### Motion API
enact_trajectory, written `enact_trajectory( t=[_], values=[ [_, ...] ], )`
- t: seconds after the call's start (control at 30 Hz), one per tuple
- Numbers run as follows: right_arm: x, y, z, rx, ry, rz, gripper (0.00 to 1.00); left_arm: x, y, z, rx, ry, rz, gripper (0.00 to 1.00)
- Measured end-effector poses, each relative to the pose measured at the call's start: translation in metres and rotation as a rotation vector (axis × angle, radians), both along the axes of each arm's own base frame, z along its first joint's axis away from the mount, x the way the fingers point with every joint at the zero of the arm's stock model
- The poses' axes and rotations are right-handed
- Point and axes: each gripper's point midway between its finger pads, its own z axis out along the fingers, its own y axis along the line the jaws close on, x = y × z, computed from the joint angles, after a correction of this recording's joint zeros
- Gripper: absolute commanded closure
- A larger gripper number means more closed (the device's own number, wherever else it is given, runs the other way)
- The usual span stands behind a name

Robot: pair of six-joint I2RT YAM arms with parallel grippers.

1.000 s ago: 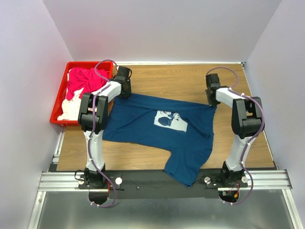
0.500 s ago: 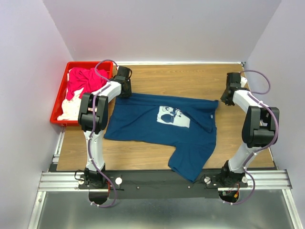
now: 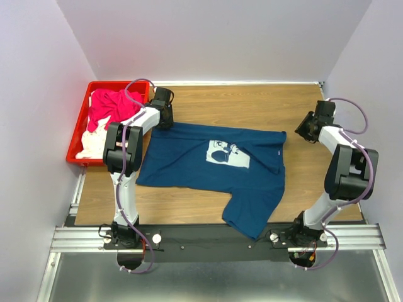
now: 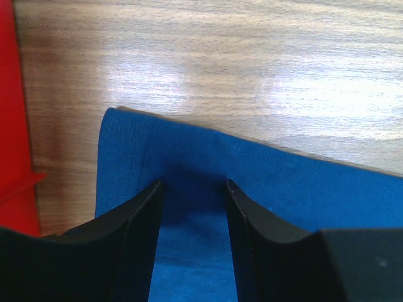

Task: Fold and stack the t-shirts
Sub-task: Fold the tshirt

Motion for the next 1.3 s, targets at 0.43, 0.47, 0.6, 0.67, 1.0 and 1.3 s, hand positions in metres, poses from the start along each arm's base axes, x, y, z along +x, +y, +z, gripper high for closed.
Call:
enact_trajectory(
  t=[0.43, 0.47, 0.6, 0.67, 1.0, 1.3],
  values=[
    [-0.016, 0.054, -0.047, 0.212, 0.072, 0.248, 0.54, 0.0, 0.0, 0.0, 0.0, 0.0, 0.0, 0.48],
    [-0.014, 0.058, -0.046, 0.228, 0.061, 0.267, 0.54, 0.0, 0.0, 0.0, 0.0, 0.0, 0.0, 0.48],
    [-0.01, 0.072, -0.05, 0.284, 0.042, 0.323, 0.54, 0.0, 0.0, 0.0, 0.0, 0.0, -0.001, 0.48],
    [-0.007, 0.077, -0.05, 0.299, 0.027, 0.347, 0.56, 0.0, 0.0, 0.0, 0.002, 0.0, -0.002, 0.48],
    [0.0, 0.124, -0.053, 0.359, 0.001, 0.49, 0.93, 0.0, 0.0, 0.0, 0.002, 0.0, -0.004, 0.48],
    [-0.002, 0.12, -0.045, 0.256, 0.021, 0.44, 0.99, 0.0, 0.0, 0.0, 0.004, 0.0, -0.006, 0.48]
  ],
)
